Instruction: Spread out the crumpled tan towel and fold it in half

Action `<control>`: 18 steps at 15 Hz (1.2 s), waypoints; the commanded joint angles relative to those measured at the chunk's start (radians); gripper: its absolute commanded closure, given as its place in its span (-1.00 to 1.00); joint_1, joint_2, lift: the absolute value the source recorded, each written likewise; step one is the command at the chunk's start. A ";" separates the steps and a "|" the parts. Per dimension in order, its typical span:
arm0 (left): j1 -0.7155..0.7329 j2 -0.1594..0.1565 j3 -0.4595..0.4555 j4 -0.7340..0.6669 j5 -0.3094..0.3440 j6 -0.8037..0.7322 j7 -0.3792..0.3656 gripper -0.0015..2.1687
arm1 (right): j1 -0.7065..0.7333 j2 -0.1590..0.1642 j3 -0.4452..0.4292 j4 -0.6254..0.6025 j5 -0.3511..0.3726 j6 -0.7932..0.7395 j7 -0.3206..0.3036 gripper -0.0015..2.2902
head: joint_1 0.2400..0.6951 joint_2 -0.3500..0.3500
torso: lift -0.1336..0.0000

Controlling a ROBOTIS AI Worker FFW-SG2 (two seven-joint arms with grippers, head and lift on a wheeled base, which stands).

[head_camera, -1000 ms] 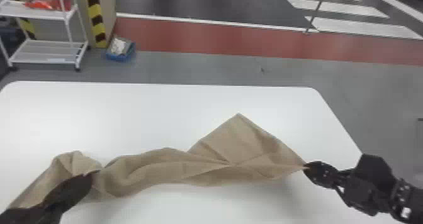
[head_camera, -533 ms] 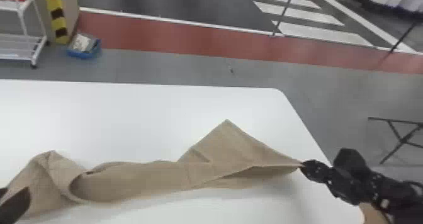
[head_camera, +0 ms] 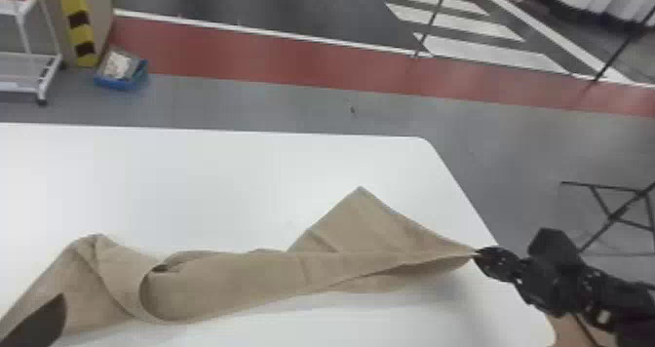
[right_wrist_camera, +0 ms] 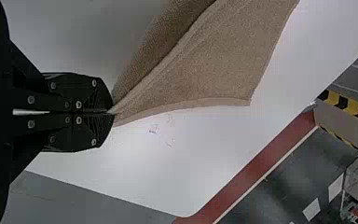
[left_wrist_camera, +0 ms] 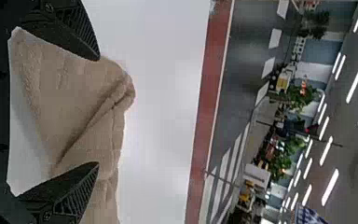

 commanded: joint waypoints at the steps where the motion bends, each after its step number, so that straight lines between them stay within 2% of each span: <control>1: -0.020 0.003 -0.072 -0.042 -0.024 0.018 -0.008 -0.86 | 0.000 0.009 0.013 0.000 0.000 -0.001 -0.003 0.38 | 1.00 -1.00 | -0.86; 2: -0.047 0.004 -0.117 -0.044 -0.055 0.033 -0.004 -0.86 | 0.000 0.013 0.017 0.000 0.000 -0.001 -0.003 0.38 | 1.00 -1.00 | -0.86; 4: -0.150 0.012 -0.249 -0.030 -0.178 0.168 0.021 -0.81 | 0.000 0.021 0.020 0.000 0.000 -0.001 -0.003 0.38 | 1.00 -1.00 | -0.86; 5: -0.186 0.012 -0.306 -0.010 -0.244 0.168 0.039 -0.81 | 0.003 0.024 0.020 -0.002 0.000 -0.001 -0.003 0.38 | 1.00 -1.00 | -0.86; 7: -0.268 0.010 -0.411 0.045 -0.333 0.242 0.079 -0.80 | 0.009 0.029 0.020 -0.002 0.000 -0.004 -0.003 0.38 | 1.00 -1.00 | -0.86; 10: -0.356 0.009 -0.493 0.108 -0.425 0.337 0.111 -0.80 | 0.014 0.033 0.020 0.000 -0.002 -0.004 -0.003 0.38 | 1.00 -1.00 | -0.86; 12: -0.391 0.009 -0.514 0.137 -0.448 0.380 0.130 -0.75 | 0.015 0.033 0.020 0.003 -0.006 -0.004 -0.004 0.38 | 1.00 -1.00 | -0.86; 14: -0.414 0.007 -0.530 0.165 -0.471 0.383 0.182 -0.75 | 0.017 0.035 0.020 0.006 -0.008 -0.007 -0.004 0.38 | 1.00 -1.00 | -0.86; 18: -0.472 0.000 -0.583 0.208 -0.589 0.426 0.222 -0.69 | 0.023 0.036 0.017 0.007 -0.014 -0.013 -0.006 0.38 | 1.00 -1.00 | -0.86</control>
